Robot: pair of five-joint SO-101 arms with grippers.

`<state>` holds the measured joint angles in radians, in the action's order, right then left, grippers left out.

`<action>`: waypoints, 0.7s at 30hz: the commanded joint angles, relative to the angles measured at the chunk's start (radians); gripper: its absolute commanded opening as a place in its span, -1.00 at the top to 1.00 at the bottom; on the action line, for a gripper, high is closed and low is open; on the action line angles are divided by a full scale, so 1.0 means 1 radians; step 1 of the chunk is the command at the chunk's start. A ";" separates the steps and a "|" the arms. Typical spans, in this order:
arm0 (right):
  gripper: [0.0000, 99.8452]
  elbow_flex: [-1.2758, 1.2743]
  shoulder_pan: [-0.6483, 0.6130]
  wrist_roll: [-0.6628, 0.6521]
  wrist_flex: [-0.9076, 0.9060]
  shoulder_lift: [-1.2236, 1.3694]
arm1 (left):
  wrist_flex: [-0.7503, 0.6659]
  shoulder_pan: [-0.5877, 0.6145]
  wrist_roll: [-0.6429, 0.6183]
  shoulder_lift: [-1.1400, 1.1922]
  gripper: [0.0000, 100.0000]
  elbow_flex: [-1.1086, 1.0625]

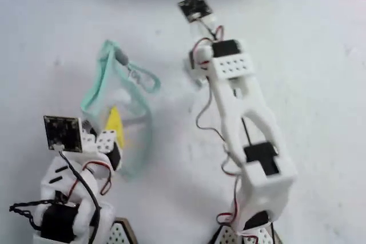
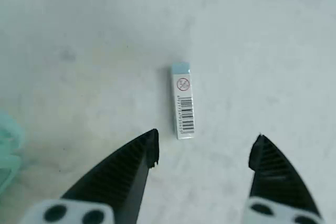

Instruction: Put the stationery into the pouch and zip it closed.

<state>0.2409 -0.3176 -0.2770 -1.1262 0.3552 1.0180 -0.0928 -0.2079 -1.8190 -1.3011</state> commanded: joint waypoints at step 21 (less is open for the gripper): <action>0.98 1.056 0.016 -0.018 -0.236 0.840 | -0.055 0.007 -0.009 -0.008 0.95 0.025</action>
<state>1.1722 -0.3069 -0.2816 -1.3334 1.1684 1.0042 -0.0928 -0.2079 -1.8190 -1.3027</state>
